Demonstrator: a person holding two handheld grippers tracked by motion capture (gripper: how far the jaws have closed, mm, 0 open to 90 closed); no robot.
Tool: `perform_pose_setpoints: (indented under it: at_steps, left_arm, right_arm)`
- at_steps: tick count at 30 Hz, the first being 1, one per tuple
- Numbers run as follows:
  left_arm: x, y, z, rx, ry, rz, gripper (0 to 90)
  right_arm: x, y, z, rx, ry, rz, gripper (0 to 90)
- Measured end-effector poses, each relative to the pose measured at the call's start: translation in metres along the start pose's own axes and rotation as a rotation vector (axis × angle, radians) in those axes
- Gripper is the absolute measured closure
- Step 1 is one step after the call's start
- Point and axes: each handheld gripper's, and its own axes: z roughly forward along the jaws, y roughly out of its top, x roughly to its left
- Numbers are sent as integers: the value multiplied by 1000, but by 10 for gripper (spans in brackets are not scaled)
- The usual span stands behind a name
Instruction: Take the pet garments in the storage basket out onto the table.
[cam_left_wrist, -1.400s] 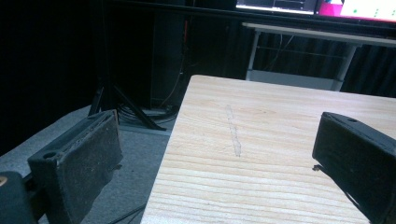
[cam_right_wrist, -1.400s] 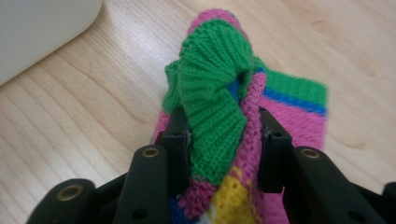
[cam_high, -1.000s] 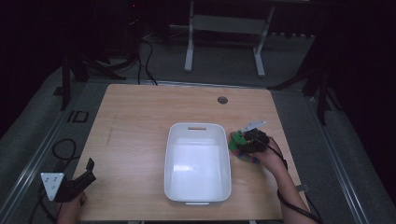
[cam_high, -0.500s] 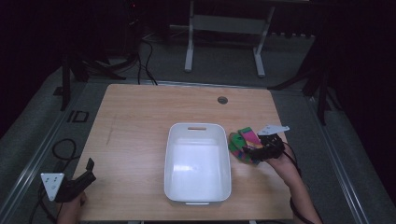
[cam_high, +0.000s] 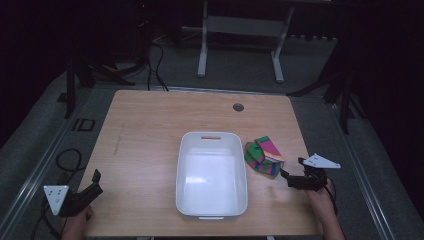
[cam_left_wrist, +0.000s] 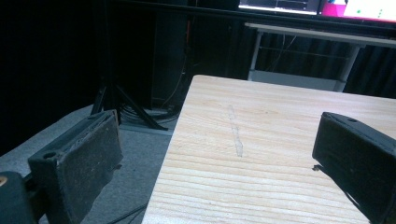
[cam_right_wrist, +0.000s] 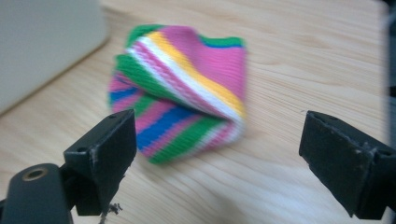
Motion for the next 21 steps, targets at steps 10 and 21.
perform_pose_setpoints:
  at_steps: [10,21]
  left_arm:
    - [0,0,0,0,-1,-1,18]
    - [0,0,0,2,-4,-1,18]
  right_arm:
    - [-10,-40,-23,-96,-149,109,112]
    - [-12,-63,-46,-204,-286,215,112]
